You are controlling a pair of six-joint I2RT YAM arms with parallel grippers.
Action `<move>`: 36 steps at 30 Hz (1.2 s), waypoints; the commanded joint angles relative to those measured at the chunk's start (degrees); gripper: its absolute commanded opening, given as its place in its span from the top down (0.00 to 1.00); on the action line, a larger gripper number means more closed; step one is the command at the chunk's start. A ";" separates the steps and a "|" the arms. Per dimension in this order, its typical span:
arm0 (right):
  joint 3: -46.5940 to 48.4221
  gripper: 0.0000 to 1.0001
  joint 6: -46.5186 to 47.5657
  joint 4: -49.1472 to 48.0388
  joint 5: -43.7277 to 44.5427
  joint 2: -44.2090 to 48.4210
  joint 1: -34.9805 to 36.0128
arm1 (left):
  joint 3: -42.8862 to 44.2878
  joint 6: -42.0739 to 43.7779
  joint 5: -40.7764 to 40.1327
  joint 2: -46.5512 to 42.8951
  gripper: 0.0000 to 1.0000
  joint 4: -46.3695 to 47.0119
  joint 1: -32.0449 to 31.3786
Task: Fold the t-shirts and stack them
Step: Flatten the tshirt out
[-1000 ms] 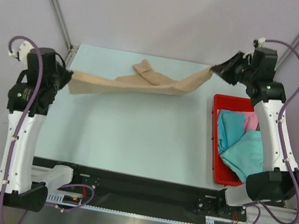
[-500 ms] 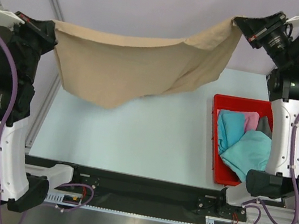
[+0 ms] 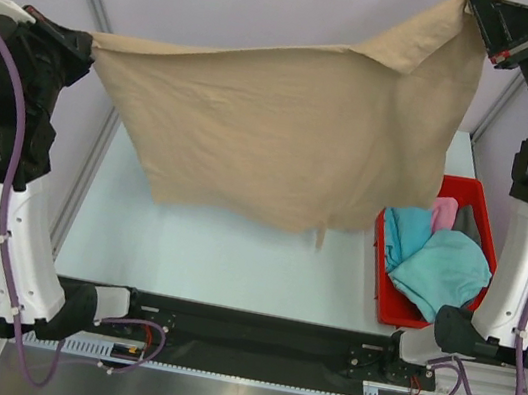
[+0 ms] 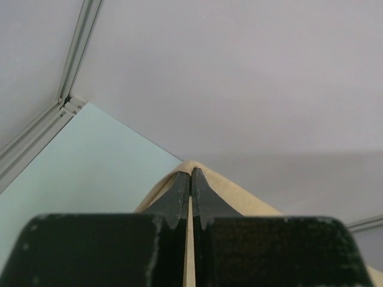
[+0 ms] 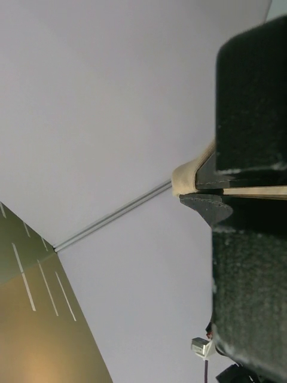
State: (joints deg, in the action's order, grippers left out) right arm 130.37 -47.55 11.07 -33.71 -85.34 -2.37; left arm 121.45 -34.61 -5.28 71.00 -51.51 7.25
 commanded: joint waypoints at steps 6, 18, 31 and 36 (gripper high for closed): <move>-1.25 1.00 2.99 1.50 -1.44 10.18 -0.70 | 7.05 3.05 4.84 -6.65 1.00 2.55 1.02; -11.28 1.00 7.30 6.51 -1.09 30.67 -0.62 | 3.18 8.51 0.89 -24.85 1.00 2.64 -0.48; -27.14 1.00 -5.00 -14.12 -1.97 25.33 -0.70 | -13.54 8.25 -2.01 -27.75 1.00 11.65 -0.65; -34.12 1.00 2.08 -20.12 0.49 15.49 9.45 | -33.09 7.89 -5.78 -28.20 1.00 25.19 -0.65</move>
State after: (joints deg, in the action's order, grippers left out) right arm 99.31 -48.95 -3.57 -35.09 -62.63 1.04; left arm 95.81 -26.87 -7.31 41.65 -36.27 6.87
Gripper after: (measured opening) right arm 0.022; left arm 0.009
